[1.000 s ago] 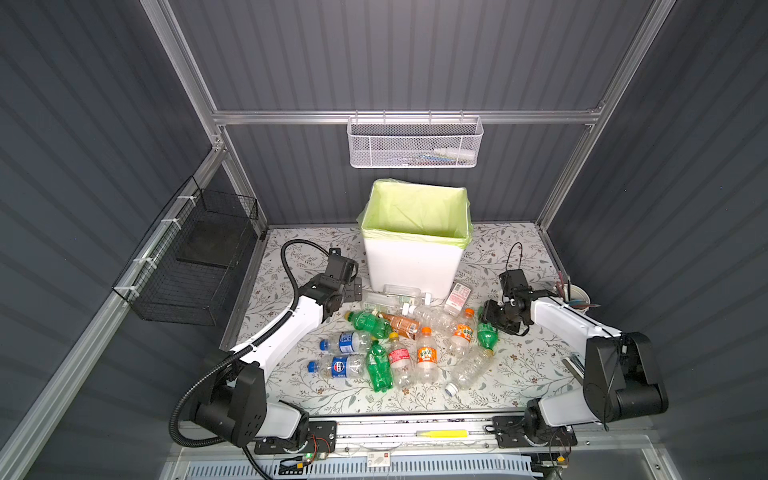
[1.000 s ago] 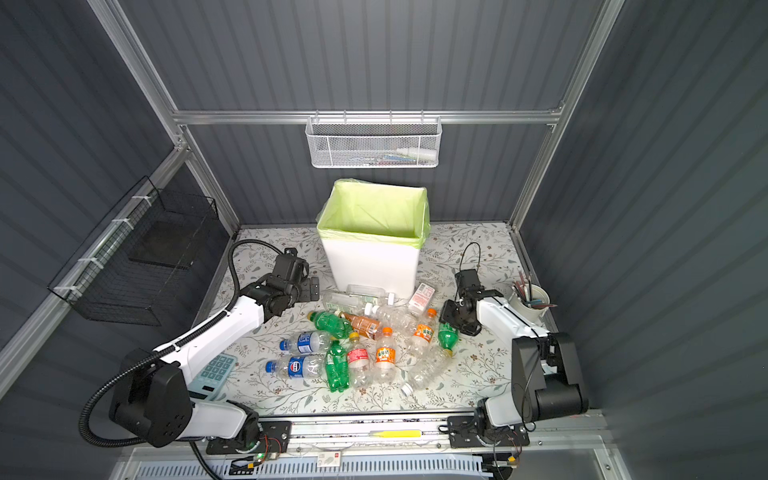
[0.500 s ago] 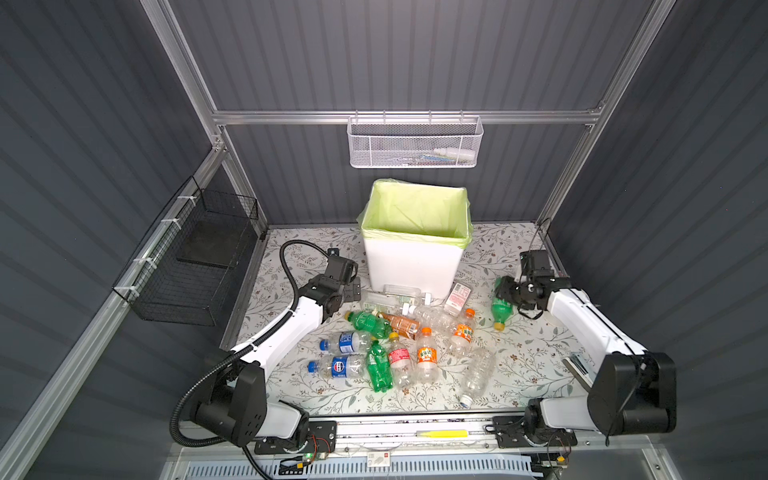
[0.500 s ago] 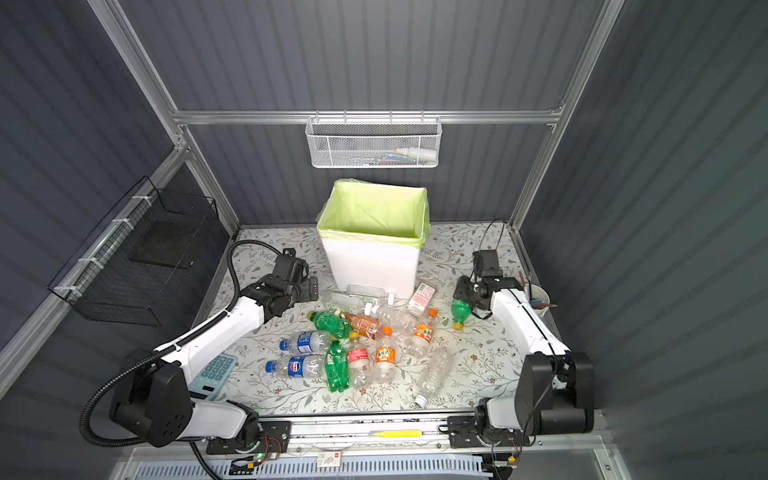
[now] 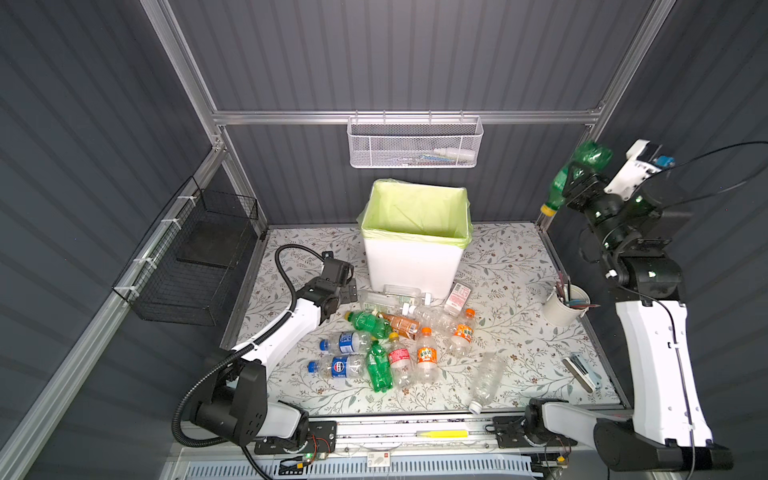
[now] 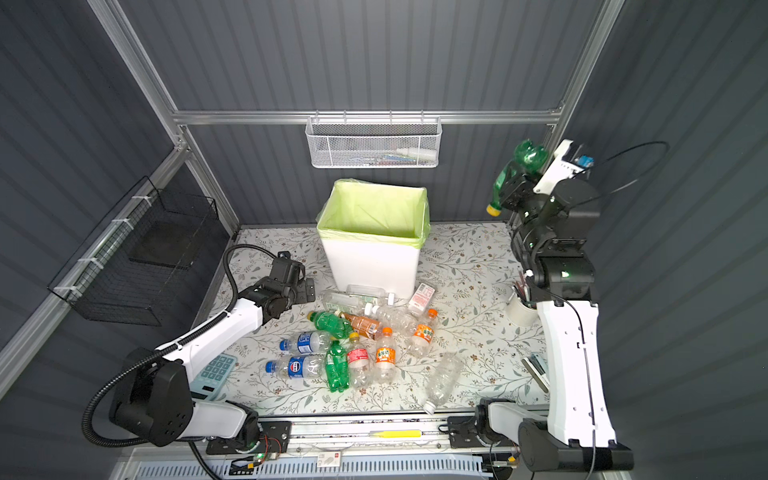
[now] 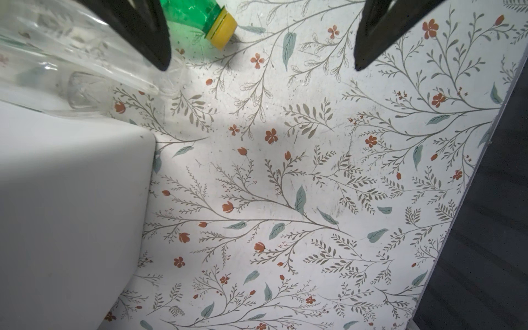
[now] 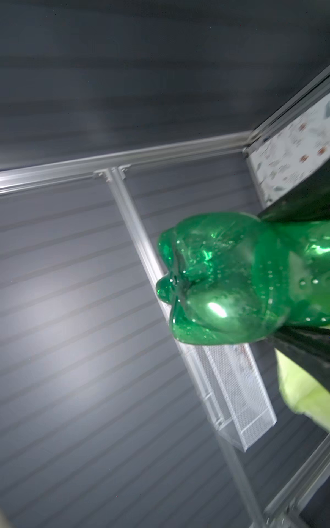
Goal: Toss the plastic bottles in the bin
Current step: 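Lift the green soda bottle with the right gripper and drop it into the bin, then lower the right gripper and grasp a clear bottle near the orange-capped bottle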
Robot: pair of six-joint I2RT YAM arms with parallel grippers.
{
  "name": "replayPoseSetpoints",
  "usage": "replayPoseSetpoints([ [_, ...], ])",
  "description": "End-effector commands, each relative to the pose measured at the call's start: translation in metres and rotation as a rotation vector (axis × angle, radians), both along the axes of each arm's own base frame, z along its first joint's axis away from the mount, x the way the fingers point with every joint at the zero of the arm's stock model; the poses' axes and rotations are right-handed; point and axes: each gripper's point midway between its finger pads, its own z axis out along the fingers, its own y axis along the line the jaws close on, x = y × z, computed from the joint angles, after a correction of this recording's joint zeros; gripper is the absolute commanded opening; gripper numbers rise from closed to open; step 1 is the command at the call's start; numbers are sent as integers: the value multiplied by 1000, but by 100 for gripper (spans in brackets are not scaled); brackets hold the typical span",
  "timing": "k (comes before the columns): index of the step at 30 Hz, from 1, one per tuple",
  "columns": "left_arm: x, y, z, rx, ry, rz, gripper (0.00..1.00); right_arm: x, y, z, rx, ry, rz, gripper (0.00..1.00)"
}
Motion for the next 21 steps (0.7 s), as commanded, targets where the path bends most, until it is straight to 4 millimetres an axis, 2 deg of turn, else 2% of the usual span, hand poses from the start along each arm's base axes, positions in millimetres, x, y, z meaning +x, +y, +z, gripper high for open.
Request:
replayPoseSetpoints([
  [1, 2, -2, 0, -34, -12, 10, 100, 48, 50, -8, 61, 13, 194, 55],
  [4, 1, -1, 2, -33, -16, 11, 100, 89, 125, -40, 25, 126, 394, 57],
  [5, 1, 0, 2, -29, -15, 14, 100, 104, 150, -62, -5, 193, 450, 58],
  [6, 0, 1, 2, -26, -17, 16, 100, 113, 168, -75, -42, 246, 485, 62],
  [7, -1, 2, 3, -23, -16, 17, 100, 121, 177, -92, -75, 310, 496, 67],
  [8, -1, 3, 5, -20, -19, 17, 100, 128, 181, -101, -97, 358, 488, 76],
  [9, -3, 4, 6, -16, -19, 17, 100, 129, 175, -100, -106, 375, 455, 91],
  [10, -4, 4, 7, -13, -20, 13, 100, 128, 170, -94, -120, 366, 426, 99],
  [13, -5, 6, 11, -5, -33, 8, 100, 106, 146, -52, -152, 243, 326, 99],
  [15, -4, 5, 15, -12, -48, 6, 100, 83, 128, -26, -151, 159, 260, 99],
  [17, -2, 4, 19, -21, -64, 4, 100, 65, 114, -16, -142, 126, 211, 99],
  [19, 0, 2, 21, -31, -73, -1, 100, 51, 103, -20, -131, 134, 174, 99],
  [21, 1, 2, 25, -32, -87, -4, 100, 41, 91, -40, -114, 188, 132, 99],
])
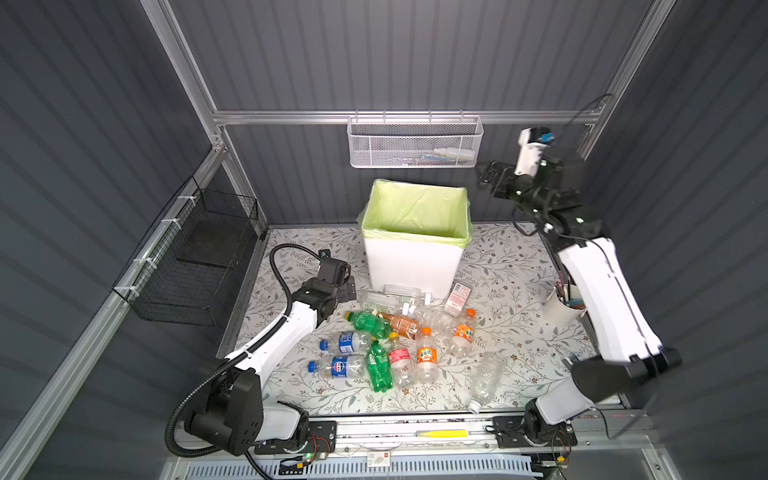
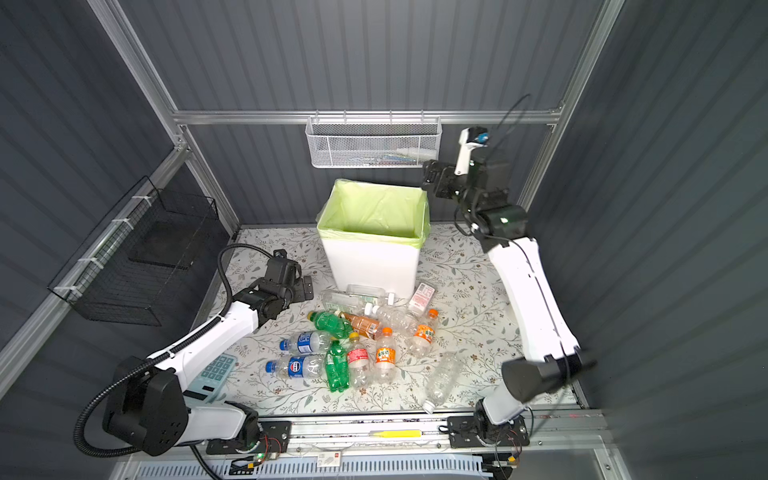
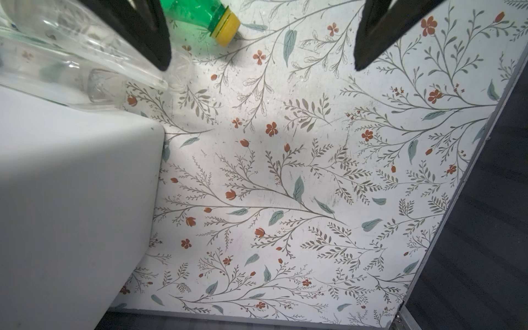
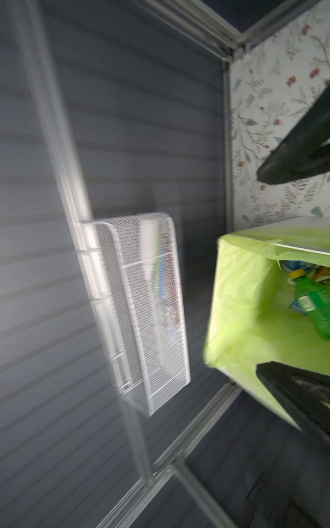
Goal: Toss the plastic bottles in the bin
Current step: 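Lower the right gripper and grasp a clear bottle near the orange-capped bottle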
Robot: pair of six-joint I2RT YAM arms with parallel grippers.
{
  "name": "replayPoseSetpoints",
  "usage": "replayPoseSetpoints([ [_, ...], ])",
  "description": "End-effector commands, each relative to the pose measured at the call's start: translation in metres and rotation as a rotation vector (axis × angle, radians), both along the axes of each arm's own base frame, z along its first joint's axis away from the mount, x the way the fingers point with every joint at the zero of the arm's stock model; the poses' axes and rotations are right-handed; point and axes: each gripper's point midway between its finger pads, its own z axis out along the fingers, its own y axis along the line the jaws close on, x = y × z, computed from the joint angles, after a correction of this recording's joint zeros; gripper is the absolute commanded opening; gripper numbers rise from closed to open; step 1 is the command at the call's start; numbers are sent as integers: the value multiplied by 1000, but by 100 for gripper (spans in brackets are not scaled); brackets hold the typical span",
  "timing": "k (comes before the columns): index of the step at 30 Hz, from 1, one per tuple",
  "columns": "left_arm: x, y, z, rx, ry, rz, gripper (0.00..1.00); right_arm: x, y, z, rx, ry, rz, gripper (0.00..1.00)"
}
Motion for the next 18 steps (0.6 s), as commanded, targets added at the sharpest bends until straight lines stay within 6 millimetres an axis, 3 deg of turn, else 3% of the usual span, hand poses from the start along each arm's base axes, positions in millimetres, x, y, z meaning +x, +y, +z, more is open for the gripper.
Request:
replayPoseSetpoints([
  [1, 0, 1, 8, -4, -35, -7, 100, -18, -29, -7, 14, 2, -125, 99],
  [7, 0, 9, 19, 10, -83, 20, 100, -59, -62, -106, 105, 237, -256, 99],
  [11, -1, 10, 22, 1, -106, 27, 100, -98, -78, -174, 163, 413, -336, 99],
  [15, -1, 10, 20, 0, -110, 29, 100, -136, -80, -248, 247, 631, -384, 99],
  [18, -1, 10, 16, -1, -100, 25, 100, -160, -70, -300, 321, 791, -373, 99],
])
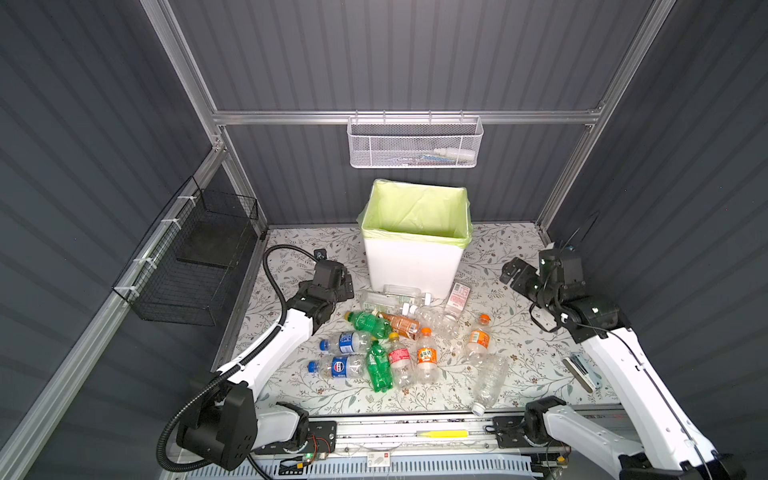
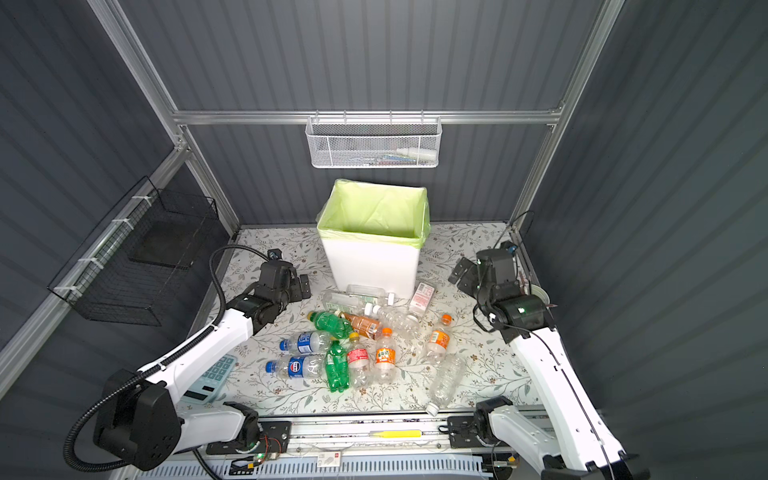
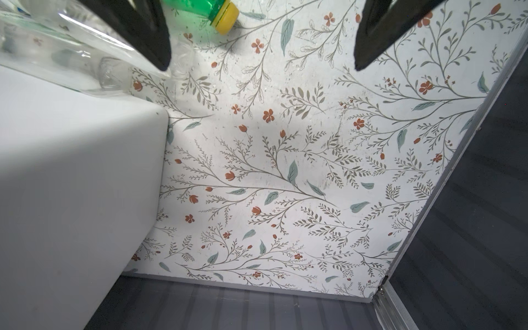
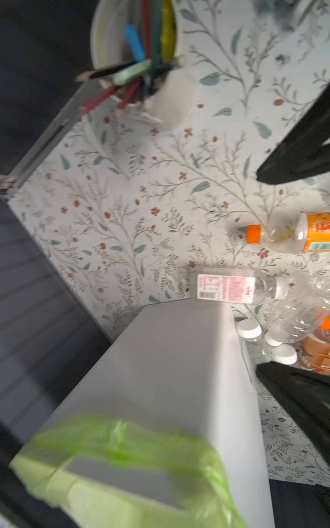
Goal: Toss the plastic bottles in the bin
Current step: 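Lower the right gripper and grasp a clear bottle near the orange-capped bottle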
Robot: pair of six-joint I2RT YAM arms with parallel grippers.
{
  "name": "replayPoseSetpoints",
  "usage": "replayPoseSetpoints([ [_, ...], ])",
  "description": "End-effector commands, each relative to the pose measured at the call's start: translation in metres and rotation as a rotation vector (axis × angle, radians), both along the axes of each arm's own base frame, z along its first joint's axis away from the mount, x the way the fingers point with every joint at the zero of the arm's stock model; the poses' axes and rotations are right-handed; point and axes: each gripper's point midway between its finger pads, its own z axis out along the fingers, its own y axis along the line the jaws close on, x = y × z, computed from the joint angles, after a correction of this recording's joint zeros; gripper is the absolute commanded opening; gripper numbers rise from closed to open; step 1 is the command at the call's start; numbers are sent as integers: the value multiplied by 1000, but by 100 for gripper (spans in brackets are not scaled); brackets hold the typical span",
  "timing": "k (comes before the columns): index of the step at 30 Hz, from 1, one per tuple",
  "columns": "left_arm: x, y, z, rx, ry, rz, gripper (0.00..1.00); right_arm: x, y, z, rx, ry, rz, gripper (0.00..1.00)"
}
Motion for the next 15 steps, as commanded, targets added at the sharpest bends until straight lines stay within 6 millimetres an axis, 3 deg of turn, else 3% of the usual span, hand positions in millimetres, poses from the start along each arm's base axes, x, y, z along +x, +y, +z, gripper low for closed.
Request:
replayPoseSetpoints([
  [1, 1, 3, 2, 5, -16, 7, 100, -34, 7, -50, 157, 174, -64, 99],
  [5, 0, 2, -1, 3, -9, 4, 100, -61, 26, -111, 258, 353, -46, 99],
  [8, -1, 3, -1, 7, -6, 4, 100, -76, 35, -139, 291, 436, -41, 99],
  [15, -4, 4, -6, 11, 10, 7, 100, -95, 49, -164, 307, 540, -3, 99],
])
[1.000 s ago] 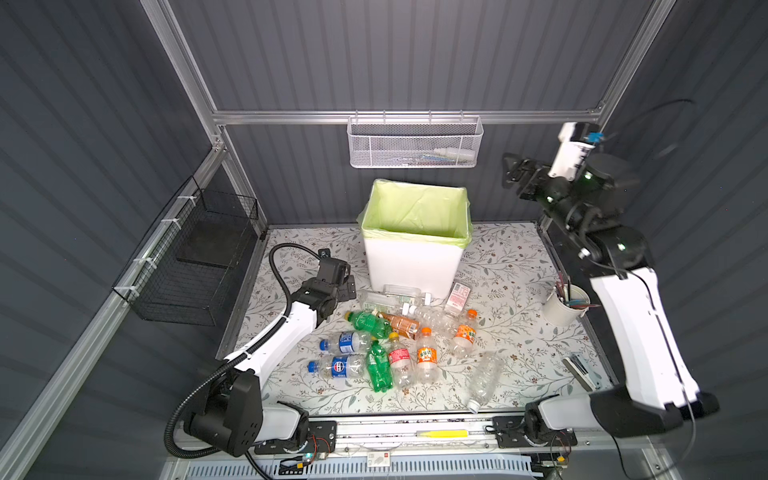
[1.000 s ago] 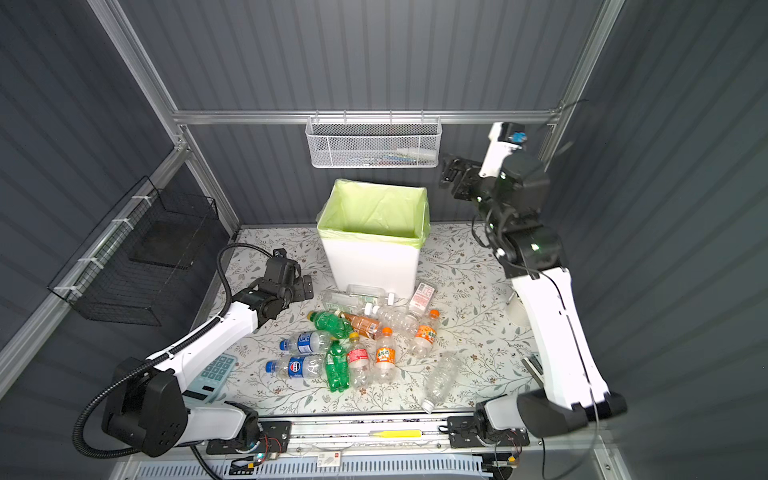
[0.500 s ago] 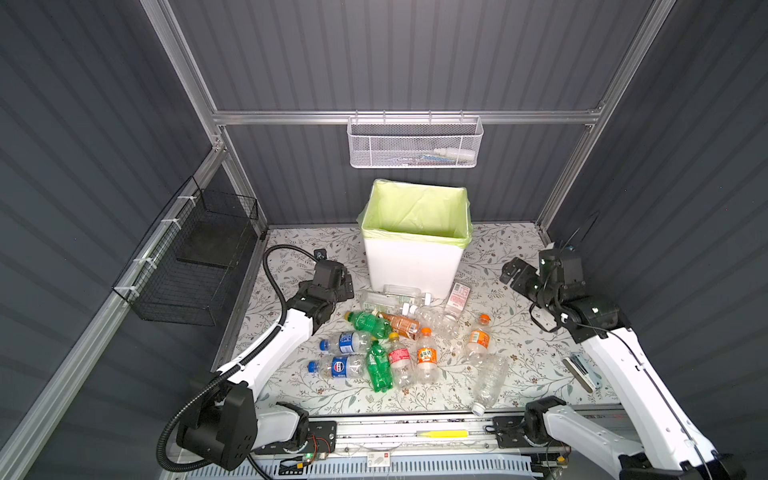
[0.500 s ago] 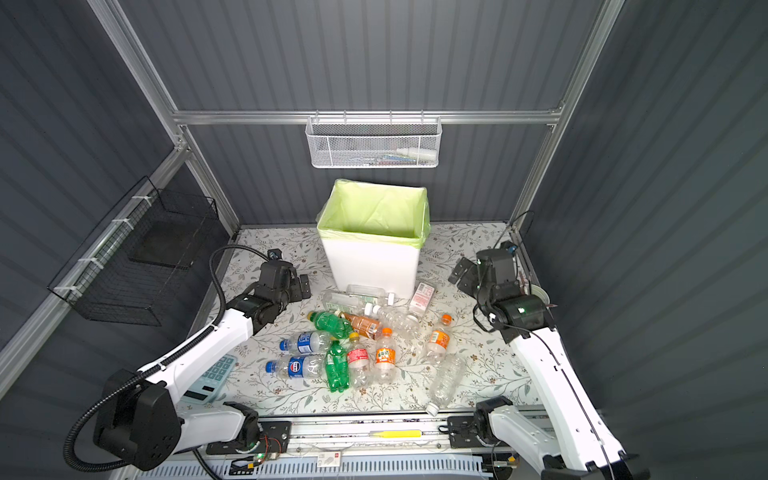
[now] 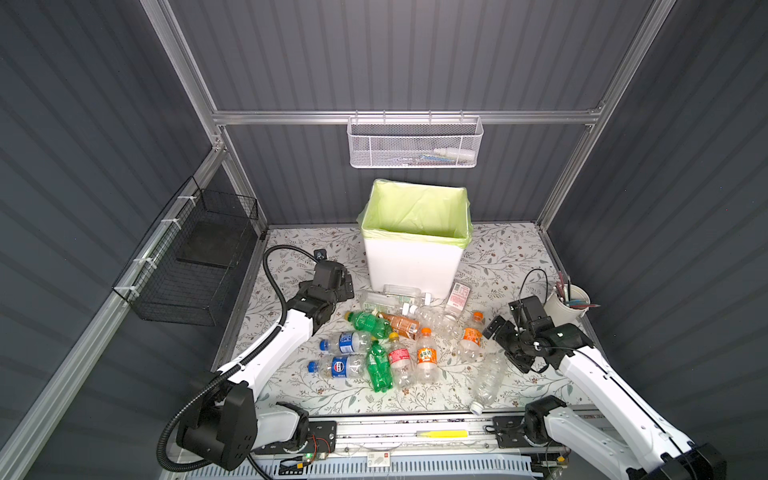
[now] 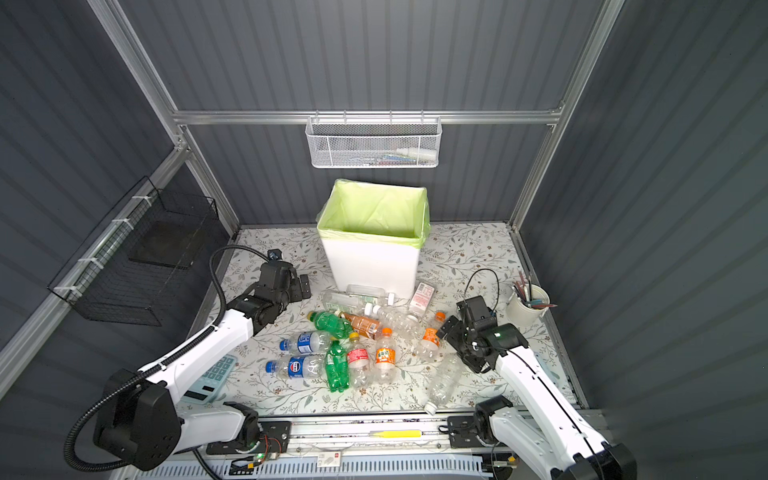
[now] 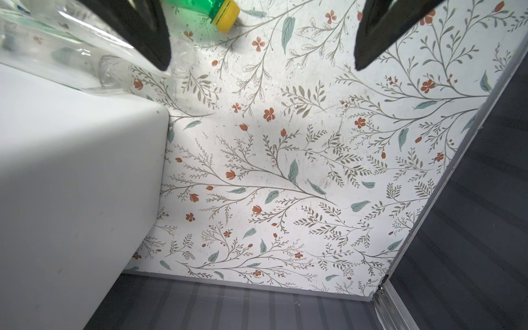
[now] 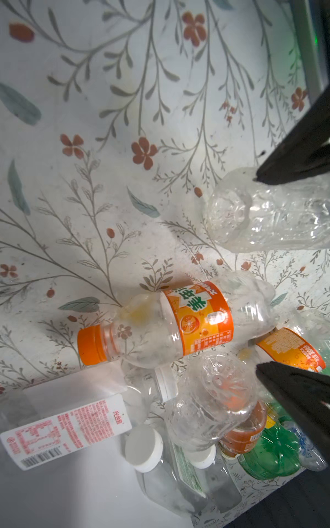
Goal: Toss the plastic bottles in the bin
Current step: 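Lower the right gripper and grasp a clear bottle near the orange-capped bottle, then lift the clear bottle with the right gripper and release it over the bin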
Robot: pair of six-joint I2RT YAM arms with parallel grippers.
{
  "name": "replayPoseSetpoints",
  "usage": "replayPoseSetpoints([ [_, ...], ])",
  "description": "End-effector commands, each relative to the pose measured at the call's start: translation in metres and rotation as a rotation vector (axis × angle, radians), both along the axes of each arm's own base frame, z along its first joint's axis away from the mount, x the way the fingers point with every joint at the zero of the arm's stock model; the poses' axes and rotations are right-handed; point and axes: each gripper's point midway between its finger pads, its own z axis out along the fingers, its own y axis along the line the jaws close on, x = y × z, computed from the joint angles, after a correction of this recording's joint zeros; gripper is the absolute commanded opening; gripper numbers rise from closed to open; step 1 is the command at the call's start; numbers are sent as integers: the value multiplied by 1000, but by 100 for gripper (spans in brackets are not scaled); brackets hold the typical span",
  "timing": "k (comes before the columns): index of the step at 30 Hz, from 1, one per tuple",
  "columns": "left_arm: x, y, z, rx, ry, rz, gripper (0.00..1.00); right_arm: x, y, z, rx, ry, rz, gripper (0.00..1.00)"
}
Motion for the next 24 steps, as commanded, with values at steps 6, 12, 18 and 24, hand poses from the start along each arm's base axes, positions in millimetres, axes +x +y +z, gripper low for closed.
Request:
replayPoseSetpoints([
  [6, -10, 9, -7, 22, 21, 16, 100, -37, 4, -6, -8, 140, 42, 99],
  [12, -13, 10, -11, 13, 25, 23, 100, -48, 13, -26, 15, 197, 61, 94],
  [18, -14, 11, -10, 20, 30, 23, 100, -57, 16, -48, -16, 254, 93, 86],
  [24, -15, 12, -12, 19, 34, 30, 100, -60, 15, -65, -15, 270, 77, 76],
])
